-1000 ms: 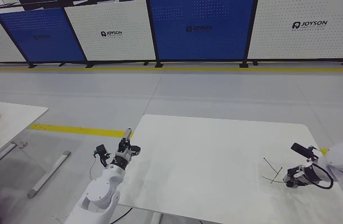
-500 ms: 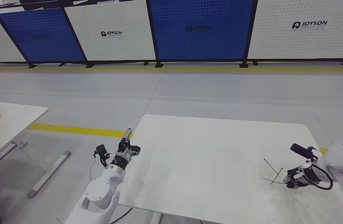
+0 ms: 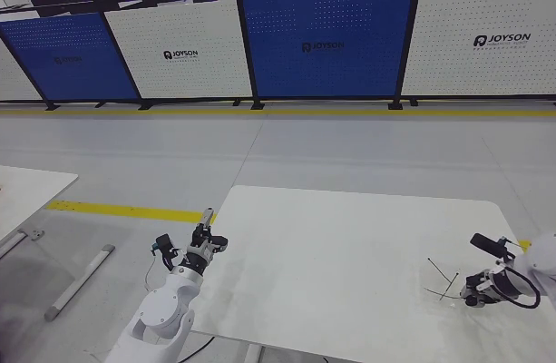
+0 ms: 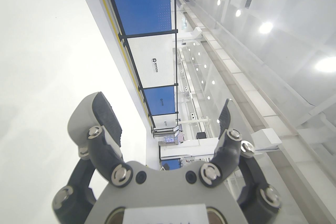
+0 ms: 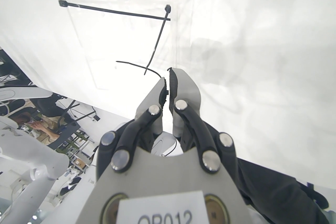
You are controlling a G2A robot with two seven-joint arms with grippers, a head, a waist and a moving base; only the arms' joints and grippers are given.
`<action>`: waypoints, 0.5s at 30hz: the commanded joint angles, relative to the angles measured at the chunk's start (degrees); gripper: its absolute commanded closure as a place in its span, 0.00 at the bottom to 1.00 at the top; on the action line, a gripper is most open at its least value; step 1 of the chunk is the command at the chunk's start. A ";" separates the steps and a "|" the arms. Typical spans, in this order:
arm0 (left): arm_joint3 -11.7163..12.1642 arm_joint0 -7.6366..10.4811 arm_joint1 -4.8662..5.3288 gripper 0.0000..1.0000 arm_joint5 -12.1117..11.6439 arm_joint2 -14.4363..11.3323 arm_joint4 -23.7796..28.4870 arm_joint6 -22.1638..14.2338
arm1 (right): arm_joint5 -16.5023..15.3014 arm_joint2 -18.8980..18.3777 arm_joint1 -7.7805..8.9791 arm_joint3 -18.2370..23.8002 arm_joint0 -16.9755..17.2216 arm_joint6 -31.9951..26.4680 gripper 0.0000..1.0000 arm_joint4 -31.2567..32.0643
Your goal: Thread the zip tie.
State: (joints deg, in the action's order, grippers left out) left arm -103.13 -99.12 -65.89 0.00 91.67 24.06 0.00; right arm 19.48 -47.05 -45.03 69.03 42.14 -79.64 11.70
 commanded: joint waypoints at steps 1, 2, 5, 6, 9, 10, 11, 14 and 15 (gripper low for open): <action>0.00 0.00 0.00 0.00 0.00 0.00 0.00 0.00 | 0.00 0.15 0.04 -0.01 -0.10 0.00 0.96 -0.12; 0.00 0.00 0.00 0.00 0.00 0.00 0.00 0.00 | 0.00 0.21 0.06 -0.01 -0.15 0.00 0.94 -0.17; 0.00 0.00 0.00 0.00 0.00 0.00 0.00 0.00 | 0.00 0.34 0.11 -0.01 -0.28 0.00 0.91 -0.36; 0.00 0.00 0.00 0.00 0.00 0.00 0.00 0.00 | 0.00 0.38 0.13 -0.01 -0.31 0.00 0.90 -0.40; 0.00 0.00 0.00 0.00 0.00 0.00 0.00 0.00 | 0.00 0.48 0.17 -0.03 -0.36 0.00 0.89 -0.42; 0.00 0.00 0.00 0.00 0.00 0.00 0.00 0.00 | 0.00 0.53 0.18 -0.05 -0.38 0.00 0.89 -0.42; 0.00 0.00 0.00 0.00 0.00 0.00 0.00 0.00 | 0.00 0.57 0.19 -0.07 -0.39 0.00 0.89 -0.43; 0.00 0.00 0.00 0.00 0.00 0.00 0.00 0.00 | 0.00 0.69 0.19 -0.15 -0.46 0.00 0.87 -0.46; 0.00 0.00 0.00 0.00 0.00 0.00 0.00 0.00 | 0.00 0.72 0.19 -0.18 -0.48 0.00 0.87 -0.45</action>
State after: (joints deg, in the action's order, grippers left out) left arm -103.13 -99.12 -65.89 0.00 91.67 24.06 0.00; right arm 19.48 -46.36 -44.84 68.88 41.68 -79.64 11.24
